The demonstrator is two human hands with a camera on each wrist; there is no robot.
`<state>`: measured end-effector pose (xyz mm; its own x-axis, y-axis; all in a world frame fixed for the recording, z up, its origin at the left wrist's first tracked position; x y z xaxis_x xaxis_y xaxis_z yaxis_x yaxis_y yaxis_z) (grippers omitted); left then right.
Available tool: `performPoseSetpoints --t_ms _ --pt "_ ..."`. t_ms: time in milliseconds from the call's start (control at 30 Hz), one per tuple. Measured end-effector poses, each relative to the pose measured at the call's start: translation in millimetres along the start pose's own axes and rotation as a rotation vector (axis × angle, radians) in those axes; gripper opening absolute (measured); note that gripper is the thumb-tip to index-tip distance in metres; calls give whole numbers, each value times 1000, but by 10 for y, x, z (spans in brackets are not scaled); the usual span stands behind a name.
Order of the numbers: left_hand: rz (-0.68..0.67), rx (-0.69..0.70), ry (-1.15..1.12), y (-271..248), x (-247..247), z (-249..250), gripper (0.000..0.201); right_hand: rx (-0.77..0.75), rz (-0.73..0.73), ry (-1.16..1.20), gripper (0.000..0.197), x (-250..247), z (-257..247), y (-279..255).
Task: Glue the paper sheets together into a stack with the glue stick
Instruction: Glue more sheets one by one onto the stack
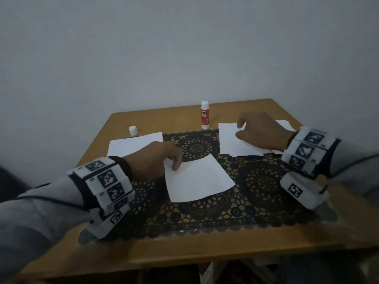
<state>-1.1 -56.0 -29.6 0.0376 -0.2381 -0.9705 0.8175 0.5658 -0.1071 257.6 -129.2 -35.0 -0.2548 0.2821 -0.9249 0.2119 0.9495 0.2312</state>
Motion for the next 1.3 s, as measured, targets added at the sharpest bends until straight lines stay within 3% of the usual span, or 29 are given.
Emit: performPoseSetpoints --t_ms 233,400,533,667,733,900,1000,1200,1300 --pt "-49 55 -44 38 145 -220 64 113 11 220 49 141 -228 639" --pt "-29 86 -62 100 236 -348 81 112 -33 298 41 426 -268 934" --pt "-64 71 -70 -17 134 -274 71 141 -57 290 37 491 -278 1026" --pt "-172 24 -114 57 203 -348 73 124 27 302 15 352 -353 959" --pt "-191 -9 -170 26 172 -336 71 102 46 343 24 265 -423 858" --pt "-90 -2 -147 -111 130 -145 31 -8 -139 486 20 134 -598 469" --pt "-78 -14 -76 -124 186 -73 31 -61 -180 450 22 45 -671 238" --pt "40 -35 43 -231 159 46 33 -159 -127 401 15 -71 -813 -20" --pt "12 75 54 -426 174 188 34 -184 -55 368 17 -59 -893 -24"
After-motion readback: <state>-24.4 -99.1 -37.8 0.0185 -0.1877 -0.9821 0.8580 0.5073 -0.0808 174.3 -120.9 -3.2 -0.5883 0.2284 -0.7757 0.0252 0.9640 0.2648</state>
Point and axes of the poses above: each hand's wrist, its own y-axis towards the middle knuckle, its own x-axis out of the palm, z = x × y, the point moved 3 cm from there along y, towards the middle knuckle, and after that the axes turned 7 degrees about -x, right-handed, at the moved point
